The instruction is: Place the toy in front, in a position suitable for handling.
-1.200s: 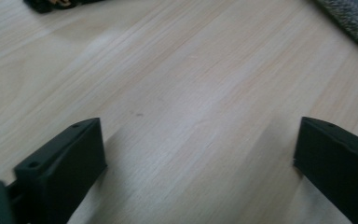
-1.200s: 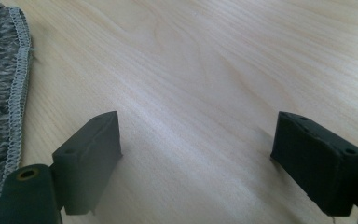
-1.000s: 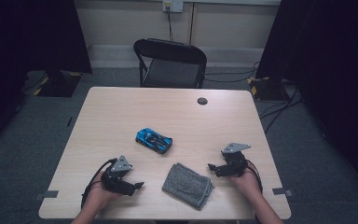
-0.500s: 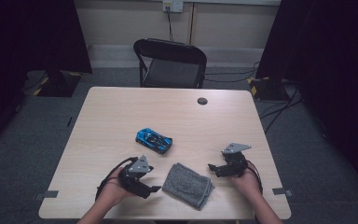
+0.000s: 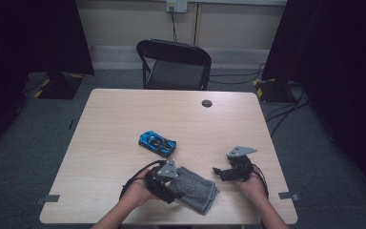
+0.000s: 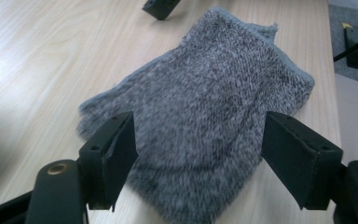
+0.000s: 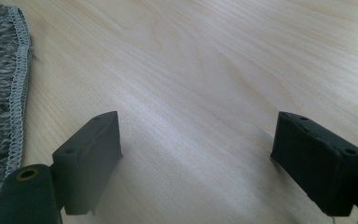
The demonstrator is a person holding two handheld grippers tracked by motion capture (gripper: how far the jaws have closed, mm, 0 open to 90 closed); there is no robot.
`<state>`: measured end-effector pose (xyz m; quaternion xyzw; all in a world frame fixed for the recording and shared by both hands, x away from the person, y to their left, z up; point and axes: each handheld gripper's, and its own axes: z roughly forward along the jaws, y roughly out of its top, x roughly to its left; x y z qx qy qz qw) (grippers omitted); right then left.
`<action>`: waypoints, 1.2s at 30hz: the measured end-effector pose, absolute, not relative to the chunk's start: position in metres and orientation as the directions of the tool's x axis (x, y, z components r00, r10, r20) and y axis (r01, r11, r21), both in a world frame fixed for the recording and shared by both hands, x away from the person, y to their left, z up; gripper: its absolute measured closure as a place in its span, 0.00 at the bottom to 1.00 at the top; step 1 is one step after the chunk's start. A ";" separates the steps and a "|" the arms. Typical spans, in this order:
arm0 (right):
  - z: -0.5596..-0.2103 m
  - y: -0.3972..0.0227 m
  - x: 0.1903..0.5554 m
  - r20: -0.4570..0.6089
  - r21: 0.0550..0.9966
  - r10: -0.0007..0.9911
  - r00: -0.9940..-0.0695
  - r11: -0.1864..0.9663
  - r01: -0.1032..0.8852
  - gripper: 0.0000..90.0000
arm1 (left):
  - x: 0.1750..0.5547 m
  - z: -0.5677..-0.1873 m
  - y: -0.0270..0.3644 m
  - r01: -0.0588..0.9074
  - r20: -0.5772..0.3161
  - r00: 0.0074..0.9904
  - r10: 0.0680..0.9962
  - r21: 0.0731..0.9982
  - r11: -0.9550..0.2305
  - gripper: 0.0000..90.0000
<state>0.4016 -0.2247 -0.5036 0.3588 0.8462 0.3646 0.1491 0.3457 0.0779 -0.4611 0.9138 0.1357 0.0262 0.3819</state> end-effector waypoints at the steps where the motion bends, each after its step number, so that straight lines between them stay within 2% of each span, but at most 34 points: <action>1: -0.504 -0.225 0.402 0.009 0.724 0.716 -0.698 0.477 0.498 0.17 | 0.346 -0.461 0.078 0.228 -0.056 0.962 0.268 0.705 -0.671 0.29; 9: -0.504 -0.225 0.401 0.011 0.725 0.717 -0.697 0.474 0.499 0.17 | 0.351 -0.469 0.052 0.206 -0.064 0.972 0.226 0.692 -0.692 0.34; 16: -0.504 -0.225 0.401 0.011 0.725 0.718 -0.696 0.474 0.500 0.17 | 0.357 -0.478 0.039 0.214 -0.071 0.971 0.227 0.676 -0.705 0.34; 26: -0.504 -0.225 0.401 0.010 0.725 0.717 -0.697 0.475 0.499 0.17 | 0.358 -0.485 0.039 0.226 -0.083 0.969 0.233 0.675 -0.702 0.34; 36: -0.504 -0.225 0.401 0.010 0.725 0.717 -0.697 0.475 0.499 0.17 | 0.358 -0.485 0.040 0.227 -0.070 0.967 0.243 0.668 -0.709 0.43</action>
